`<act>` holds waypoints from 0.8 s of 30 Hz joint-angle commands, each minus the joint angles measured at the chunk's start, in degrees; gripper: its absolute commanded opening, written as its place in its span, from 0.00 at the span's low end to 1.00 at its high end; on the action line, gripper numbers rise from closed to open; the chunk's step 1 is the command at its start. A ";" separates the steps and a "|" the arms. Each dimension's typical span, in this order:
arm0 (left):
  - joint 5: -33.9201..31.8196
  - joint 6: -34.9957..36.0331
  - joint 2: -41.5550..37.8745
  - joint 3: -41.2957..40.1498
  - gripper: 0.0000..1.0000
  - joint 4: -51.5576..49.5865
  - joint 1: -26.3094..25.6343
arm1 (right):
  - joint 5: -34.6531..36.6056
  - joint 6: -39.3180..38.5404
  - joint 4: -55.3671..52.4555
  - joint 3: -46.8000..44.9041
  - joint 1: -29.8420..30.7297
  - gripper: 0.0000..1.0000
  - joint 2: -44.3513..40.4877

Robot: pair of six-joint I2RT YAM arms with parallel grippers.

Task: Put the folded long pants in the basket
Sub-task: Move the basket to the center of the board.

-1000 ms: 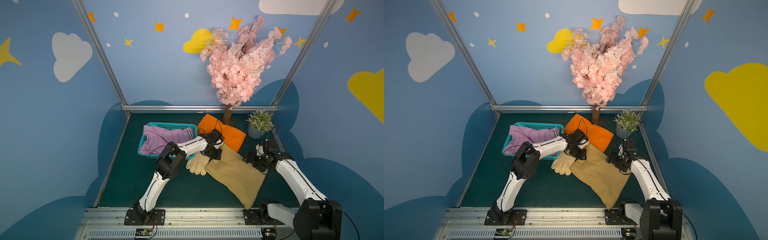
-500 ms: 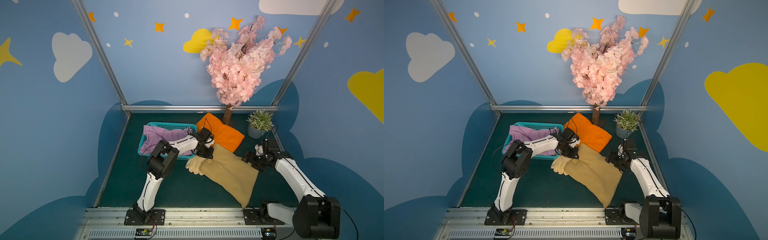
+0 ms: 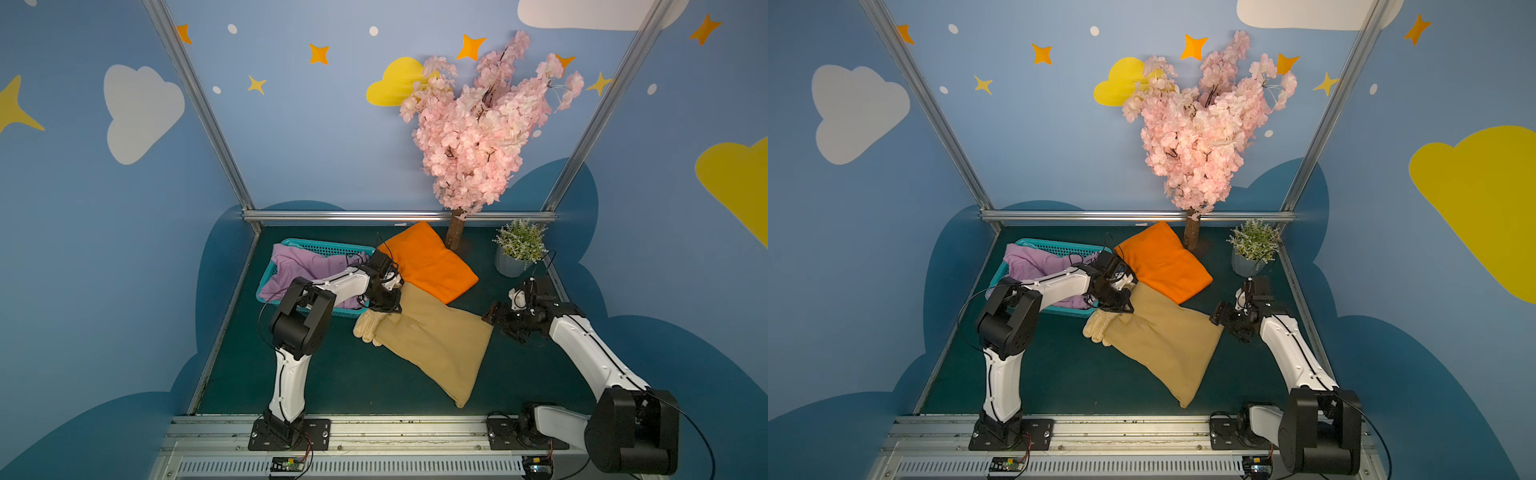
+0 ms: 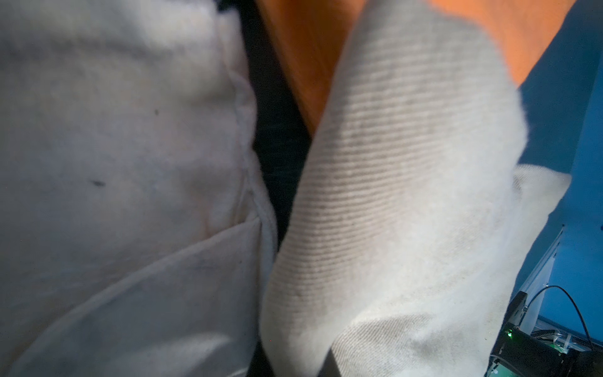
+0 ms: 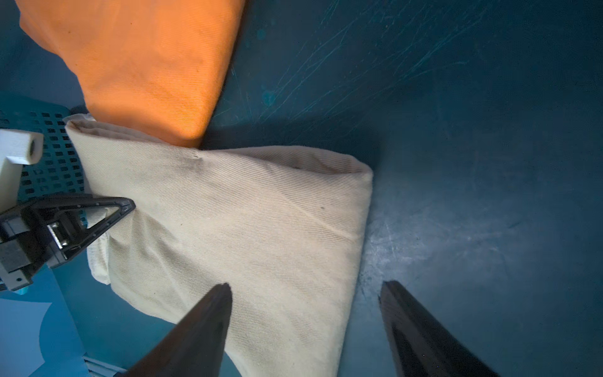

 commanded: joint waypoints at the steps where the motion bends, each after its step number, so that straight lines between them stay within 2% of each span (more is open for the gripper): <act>1: -5.11 0.86 -1.69 -1.55 0.02 -1.27 4.38 | -0.71 -0.45 0.58 -0.83 -0.29 0.77 0.44; 8: -5.44 0.54 -4.61 -4.00 0.03 -0.75 9.04 | -1.11 -0.48 0.74 -0.99 -0.41 0.77 0.75; 15: -5.61 0.14 -3.97 -4.42 0.02 -1.09 9.63 | -2.27 -0.41 0.99 -1.06 -0.34 0.78 1.26; 20: -5.23 -0.08 -3.50 -4.14 0.03 -1.01 9.70 | -5.99 -0.11 2.96 -2.60 -0.36 0.79 1.52; 24: -5.07 -0.32 -3.17 -4.06 0.03 -1.10 9.59 | -11.76 1.36 7.58 -6.12 -0.34 0.79 2.74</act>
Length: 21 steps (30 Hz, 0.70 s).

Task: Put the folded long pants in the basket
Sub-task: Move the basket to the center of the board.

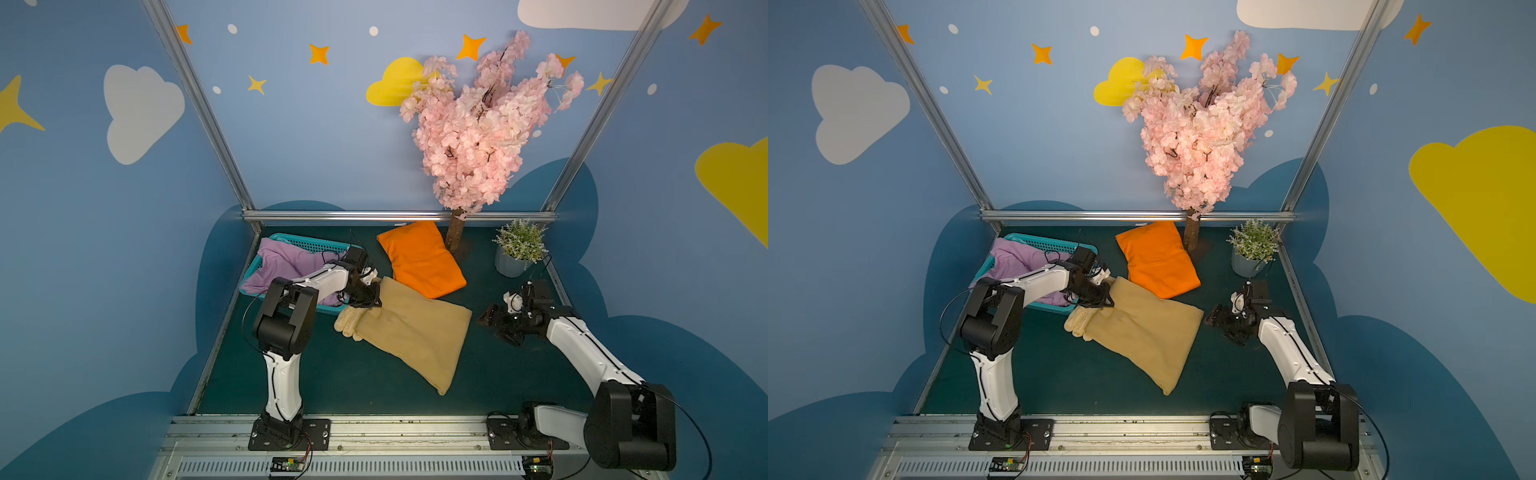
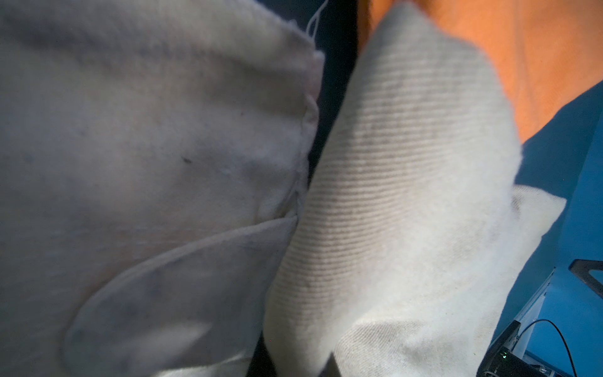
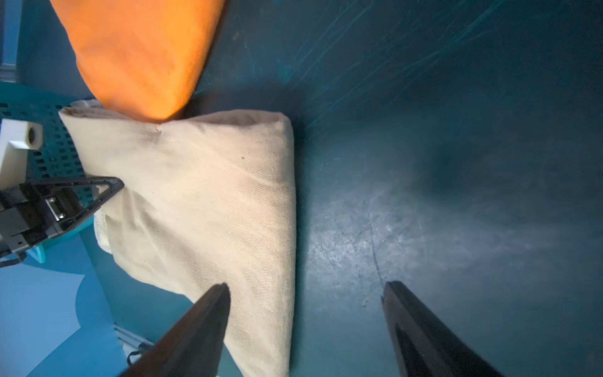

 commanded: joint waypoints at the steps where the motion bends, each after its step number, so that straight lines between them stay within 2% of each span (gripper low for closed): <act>1: -4.52 -0.49 0.41 -0.30 0.02 -0.15 1.49 | -5.76 1.37 4.32 -2.66 -0.22 0.78 1.91; 9: -4.07 -0.70 0.59 -0.48 0.03 0.17 1.52 | -13.72 4.22 14.03 -9.36 0.51 0.70 7.07; 21: -3.92 -0.64 0.92 -0.32 0.03 0.18 1.51 | -17.36 6.46 19.39 -9.96 4.12 0.59 12.58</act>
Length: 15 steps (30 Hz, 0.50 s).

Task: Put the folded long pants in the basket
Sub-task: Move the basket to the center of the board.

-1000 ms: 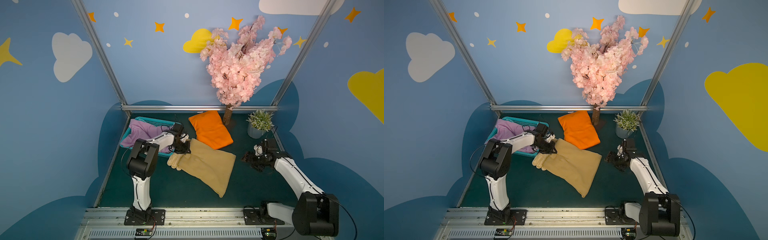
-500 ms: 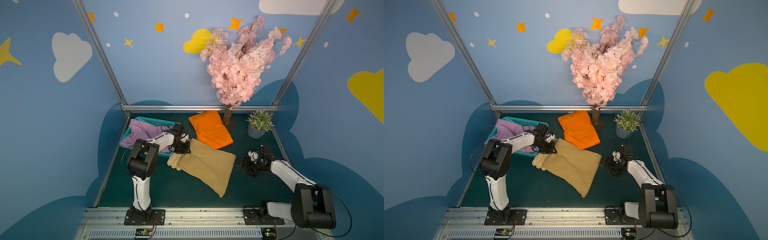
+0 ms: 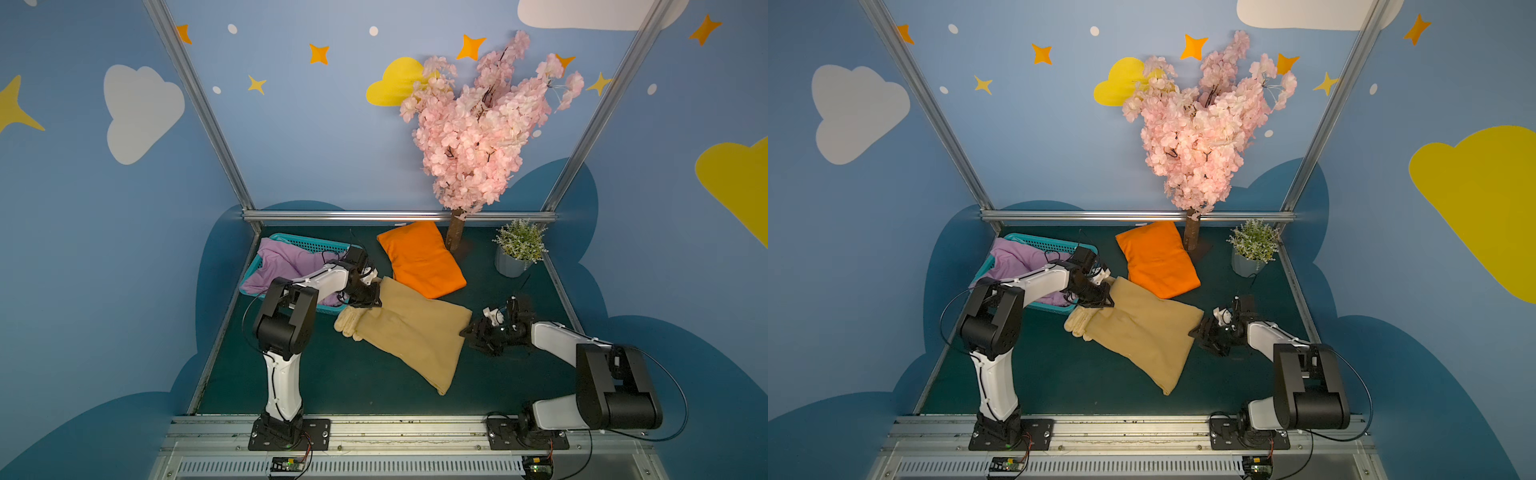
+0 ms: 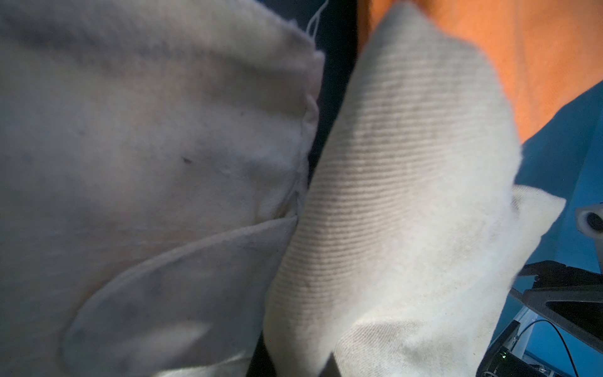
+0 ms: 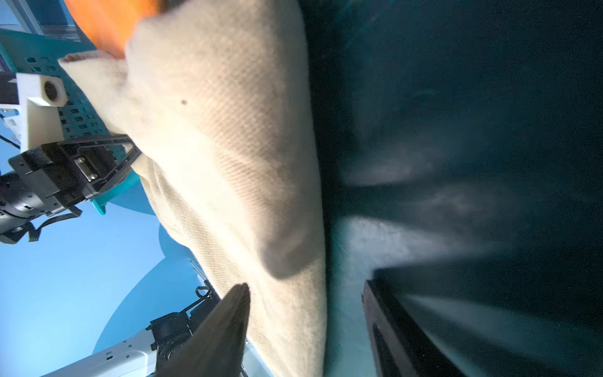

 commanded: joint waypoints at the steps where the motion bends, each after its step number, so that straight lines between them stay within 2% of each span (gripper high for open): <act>1: -3.99 -0.61 0.88 -0.39 0.03 0.15 1.47 | -1.00 0.47 1.54 -0.11 1.41 0.58 1.78; 15: -3.63 -0.61 1.02 -0.48 0.03 0.26 1.44 | -2.92 1.95 5.00 1.10 4.28 0.43 5.78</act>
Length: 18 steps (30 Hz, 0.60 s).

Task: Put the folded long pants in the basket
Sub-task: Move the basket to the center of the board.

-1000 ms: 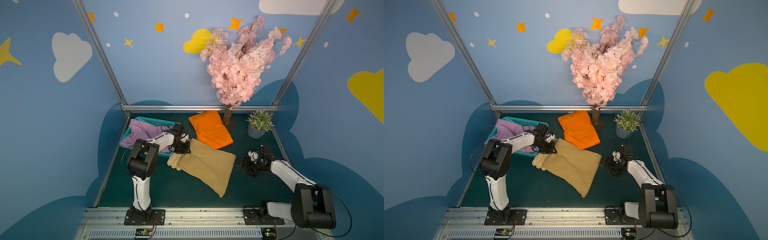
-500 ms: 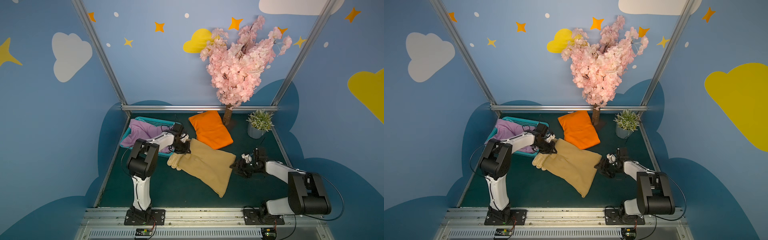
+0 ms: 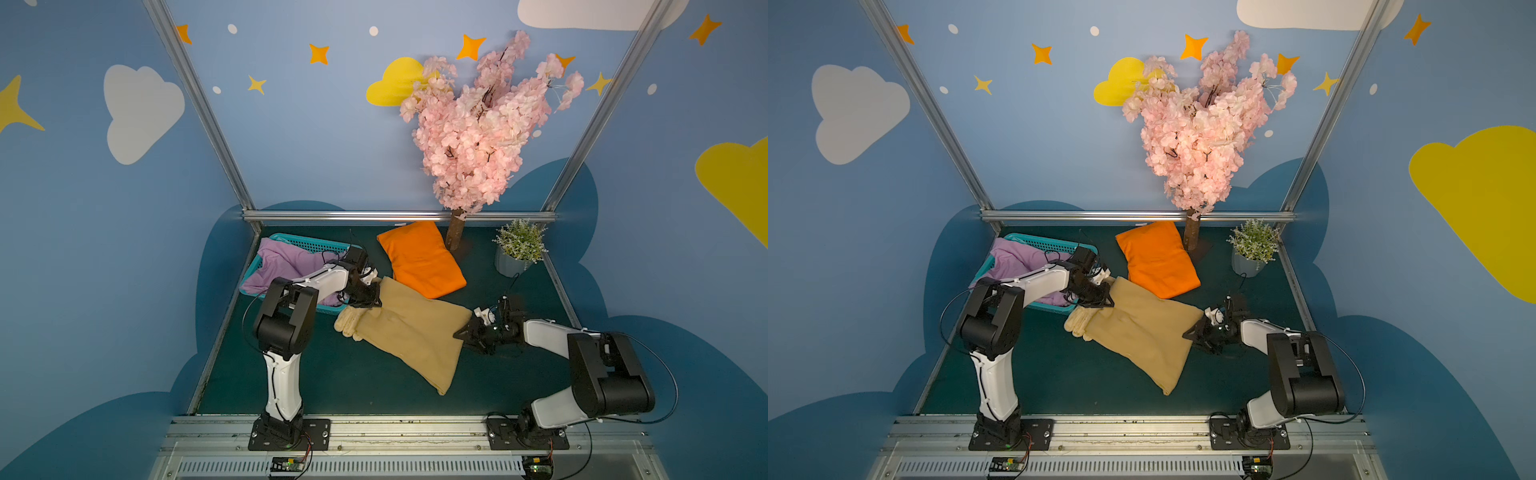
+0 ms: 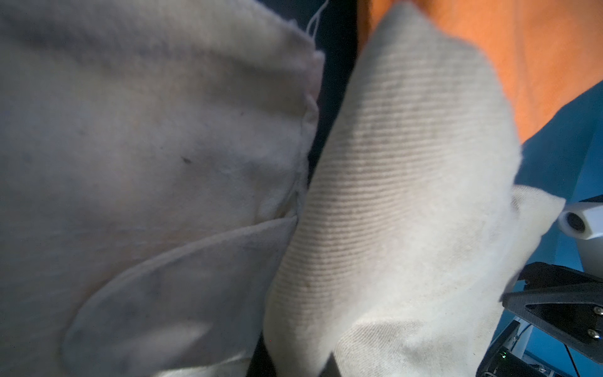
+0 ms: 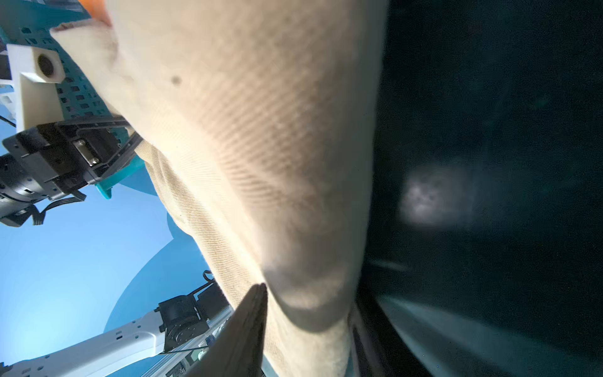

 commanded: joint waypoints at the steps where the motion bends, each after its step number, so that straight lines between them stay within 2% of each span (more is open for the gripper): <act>1: -3.64 -0.61 1.07 -0.48 0.02 0.25 1.51 | -0.11 0.39 0.95 0.60 0.99 0.43 1.72; 9: -3.52 -0.61 1.15 -0.39 0.03 0.23 1.52 | -0.70 1.20 2.85 0.89 1.81 0.31 2.70; 12: -3.12 -0.64 0.94 -0.57 0.03 0.50 1.37 | -0.53 1.40 3.84 0.47 1.81 0.19 1.66; 13: -2.57 -0.39 0.82 -0.68 0.03 0.68 1.36 | -0.15 1.53 4.31 0.26 1.81 0.10 1.00; 14: -2.21 -0.23 0.49 -0.95 0.06 1.02 1.29 | 0.34 1.78 4.11 0.02 1.71 0.02 0.09; 18: -1.54 -0.26 -0.43 -1.12 0.26 1.66 0.92 | 2.81 0.58 -0.36 1.04 1.31 0.00 -4.69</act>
